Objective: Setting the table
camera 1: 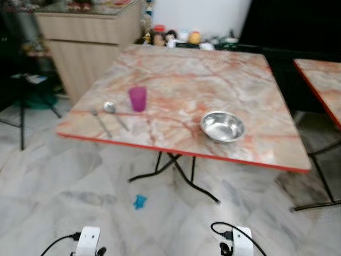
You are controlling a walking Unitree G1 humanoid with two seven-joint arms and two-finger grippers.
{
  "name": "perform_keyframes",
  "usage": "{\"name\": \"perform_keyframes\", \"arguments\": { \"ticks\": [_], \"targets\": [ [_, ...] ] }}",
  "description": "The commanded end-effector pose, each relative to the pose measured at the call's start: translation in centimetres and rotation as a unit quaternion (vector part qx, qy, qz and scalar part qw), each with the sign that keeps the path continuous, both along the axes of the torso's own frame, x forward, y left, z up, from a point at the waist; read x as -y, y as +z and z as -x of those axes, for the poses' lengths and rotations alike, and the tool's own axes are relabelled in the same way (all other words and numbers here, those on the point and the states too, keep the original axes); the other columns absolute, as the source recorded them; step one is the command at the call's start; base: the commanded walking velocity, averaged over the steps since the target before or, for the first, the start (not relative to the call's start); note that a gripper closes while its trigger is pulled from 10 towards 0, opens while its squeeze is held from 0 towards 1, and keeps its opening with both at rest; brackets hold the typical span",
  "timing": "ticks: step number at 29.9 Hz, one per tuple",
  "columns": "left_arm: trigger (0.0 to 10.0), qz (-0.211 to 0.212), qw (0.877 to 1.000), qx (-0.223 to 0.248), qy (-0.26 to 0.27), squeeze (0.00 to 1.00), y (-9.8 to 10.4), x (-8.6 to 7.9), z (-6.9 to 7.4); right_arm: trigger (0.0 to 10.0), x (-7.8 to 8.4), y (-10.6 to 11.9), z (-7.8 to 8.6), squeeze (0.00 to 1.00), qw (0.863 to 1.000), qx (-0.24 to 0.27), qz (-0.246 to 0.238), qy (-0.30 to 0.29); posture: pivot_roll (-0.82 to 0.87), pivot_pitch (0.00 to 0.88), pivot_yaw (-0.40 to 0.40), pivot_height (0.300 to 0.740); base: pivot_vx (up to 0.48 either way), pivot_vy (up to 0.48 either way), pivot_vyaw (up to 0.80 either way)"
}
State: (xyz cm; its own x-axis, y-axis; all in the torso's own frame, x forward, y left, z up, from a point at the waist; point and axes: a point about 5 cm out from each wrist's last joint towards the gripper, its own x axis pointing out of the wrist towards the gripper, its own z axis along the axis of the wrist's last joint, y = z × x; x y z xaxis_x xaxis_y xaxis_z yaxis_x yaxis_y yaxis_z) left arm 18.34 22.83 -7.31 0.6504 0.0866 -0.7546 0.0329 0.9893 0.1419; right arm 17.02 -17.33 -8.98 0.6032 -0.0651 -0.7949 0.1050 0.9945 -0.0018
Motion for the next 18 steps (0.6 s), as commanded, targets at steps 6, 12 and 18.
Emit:
{"name": "perform_keyframes", "arguments": {
  "ticks": [6, 12, 18],
  "targets": [
    [10.0, 0.006, 1.0, 0.002, 0.003, 0.0, -0.03, 0.37, -0.15, 10.0, 0.26, -0.12, 0.24, 0.0, 1.0, -0.009, 0.002, -0.002, 0.14, 0.014, -0.047, 0.74, 0.0, 0.0, -0.74],
    [10.0, 0.007, 1.0, 0.004, -0.003, 0.0, -0.01, 0.66, -0.3, 10.0, 0.19, -0.15, 0.32, 0.0, 1.0, -0.008, -0.002, 0.0, 0.14, 0.014, -0.047, 0.74, 0.0, 0.0, -0.57],
    [10.0, 0.007, 1.0, 0.004, -0.005, 0.0, -0.01, 0.69, -0.32, 10.0, 0.07, -0.23, 0.44, 0.0, 1.0, -0.013, -0.002, 0.001, 0.14, 0.016, -0.046, 0.74, 0.0, 0.0, -0.25]
  ]
}}
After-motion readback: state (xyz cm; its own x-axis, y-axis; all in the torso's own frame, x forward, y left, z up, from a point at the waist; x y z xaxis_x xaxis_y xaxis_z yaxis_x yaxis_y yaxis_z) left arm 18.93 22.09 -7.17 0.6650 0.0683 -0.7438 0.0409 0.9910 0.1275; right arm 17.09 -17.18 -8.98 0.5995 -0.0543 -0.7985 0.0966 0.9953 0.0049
